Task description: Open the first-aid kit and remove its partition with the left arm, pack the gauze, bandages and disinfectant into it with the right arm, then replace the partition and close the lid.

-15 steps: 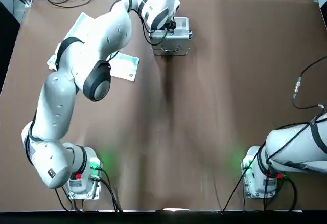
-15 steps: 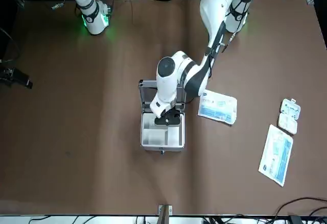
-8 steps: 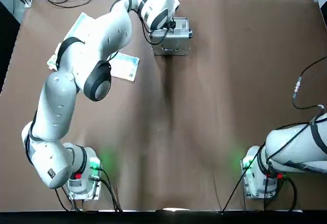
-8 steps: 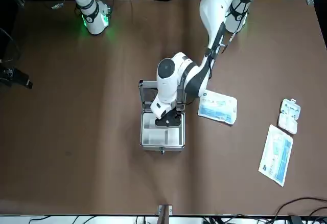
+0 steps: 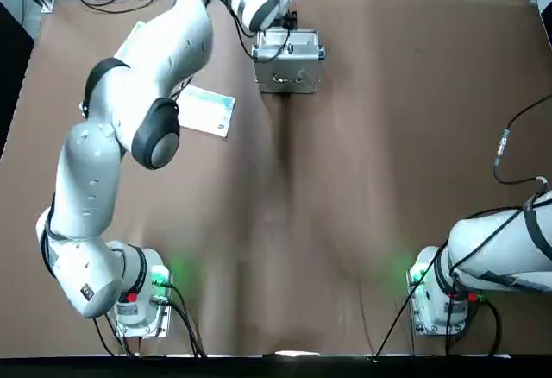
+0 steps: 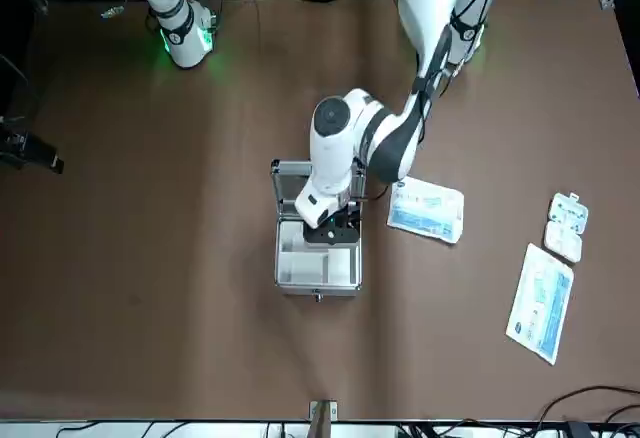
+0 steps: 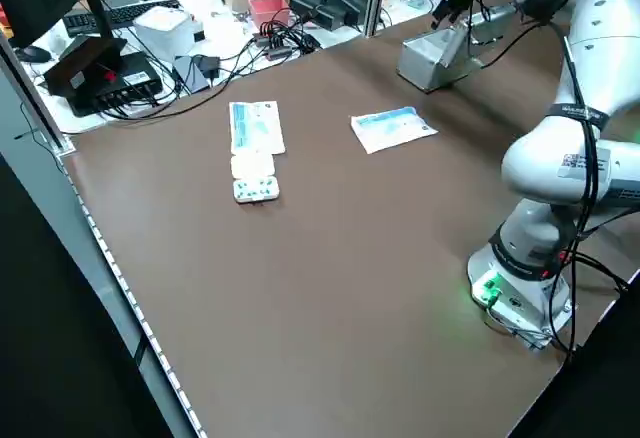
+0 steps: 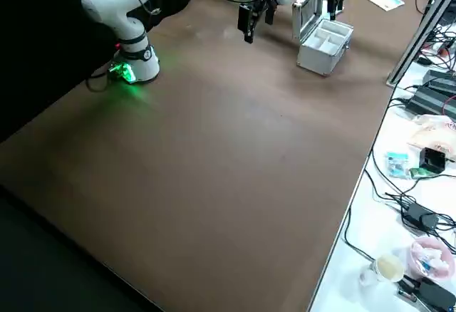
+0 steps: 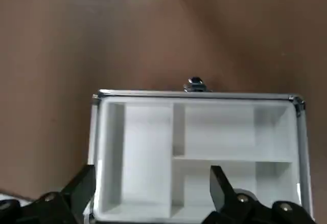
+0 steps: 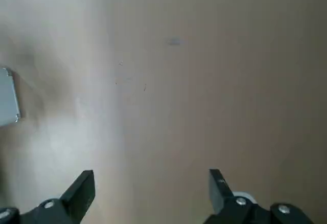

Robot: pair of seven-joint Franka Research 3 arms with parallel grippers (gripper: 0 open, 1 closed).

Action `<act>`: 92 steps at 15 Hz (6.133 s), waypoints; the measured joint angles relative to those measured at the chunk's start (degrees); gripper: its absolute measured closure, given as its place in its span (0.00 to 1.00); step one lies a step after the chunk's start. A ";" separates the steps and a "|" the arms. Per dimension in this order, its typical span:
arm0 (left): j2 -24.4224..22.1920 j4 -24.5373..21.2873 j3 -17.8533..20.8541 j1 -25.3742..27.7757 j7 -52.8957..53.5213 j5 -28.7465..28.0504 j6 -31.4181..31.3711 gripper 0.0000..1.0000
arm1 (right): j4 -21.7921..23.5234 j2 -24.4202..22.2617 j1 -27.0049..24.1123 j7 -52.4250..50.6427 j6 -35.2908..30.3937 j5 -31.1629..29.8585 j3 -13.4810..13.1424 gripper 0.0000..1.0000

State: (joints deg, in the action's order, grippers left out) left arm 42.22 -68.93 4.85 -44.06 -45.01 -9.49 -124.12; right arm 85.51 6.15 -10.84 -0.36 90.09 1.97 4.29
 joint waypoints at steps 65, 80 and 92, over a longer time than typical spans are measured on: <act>-27.37 -0.48 4.28 24.86 47.55 15.26 45.93 0.00 | -3.33 -1.25 3.04 0.16 -2.84 -1.93 0.44 0.01; -37.71 -14.98 -15.03 44.27 42.88 12.42 31.57 0.00 | -2.65 -2.22 0.83 0.17 0.83 0.07 -0.23 0.01; -37.56 -15.62 -15.00 44.35 42.80 9.29 30.69 0.00 | -0.14 -3.15 0.67 -0.02 0.89 0.48 0.09 0.01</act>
State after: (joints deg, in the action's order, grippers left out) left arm 4.66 -84.56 -10.15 0.29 -2.22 -0.20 -93.44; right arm 85.37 3.00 -10.17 -0.38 90.98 2.45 4.38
